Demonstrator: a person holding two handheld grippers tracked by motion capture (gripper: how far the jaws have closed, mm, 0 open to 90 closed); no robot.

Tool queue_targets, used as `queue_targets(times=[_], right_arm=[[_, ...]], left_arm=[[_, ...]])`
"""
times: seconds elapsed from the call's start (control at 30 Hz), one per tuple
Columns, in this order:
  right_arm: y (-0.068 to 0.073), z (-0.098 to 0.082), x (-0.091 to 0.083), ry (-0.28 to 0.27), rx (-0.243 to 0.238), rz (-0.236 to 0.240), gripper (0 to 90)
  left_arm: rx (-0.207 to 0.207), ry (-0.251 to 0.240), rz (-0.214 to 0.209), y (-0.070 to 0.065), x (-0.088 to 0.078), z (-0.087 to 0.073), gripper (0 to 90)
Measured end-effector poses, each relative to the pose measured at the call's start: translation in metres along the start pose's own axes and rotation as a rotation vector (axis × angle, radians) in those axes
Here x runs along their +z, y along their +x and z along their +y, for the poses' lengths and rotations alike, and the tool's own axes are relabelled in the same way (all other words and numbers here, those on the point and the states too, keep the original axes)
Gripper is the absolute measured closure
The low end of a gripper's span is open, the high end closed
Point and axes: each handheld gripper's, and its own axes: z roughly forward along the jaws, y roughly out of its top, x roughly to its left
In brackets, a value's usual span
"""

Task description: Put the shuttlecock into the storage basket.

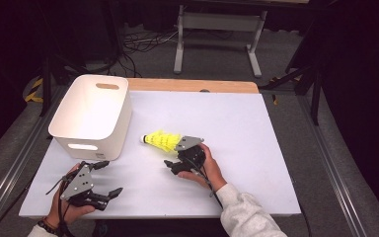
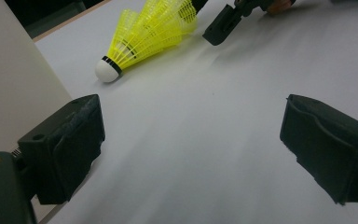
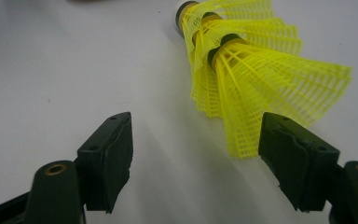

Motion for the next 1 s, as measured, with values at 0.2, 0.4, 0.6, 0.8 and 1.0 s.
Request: queue_targets(times=[0.2, 0.4, 0.6, 0.8, 1.0], right_arm=[[0.005, 0.013, 0.013, -0.016, 0.000, 0.019, 32.6], [0.003, 0.024, 0.025, -0.012, 0.010, 0.018, 36.1], [-0.006, 0.035, 0.037, -0.013, 0.064, -0.005, 44.2], [-0.011, 0.044, 0.048, 0.004, 0.077, -0.072, 62.4], [-0.015, 0.050, 0.055, 0.009, 0.079, -0.099, 78.3]], left_arm=[[0.001, -0.001, 0.000, -0.001, 0.000, 0.000, 7.4], [0.003, 0.000, -0.006, -0.001, 0.000, 0.001, 7.4], [0.003, -0.004, -0.008, -0.001, 0.000, 0.000, 7.4], [0.004, -0.003, -0.016, -0.002, 0.000, 0.000, 7.5], [0.000, -0.003, -0.018, -0.001, 0.000, 0.000, 7.5]])
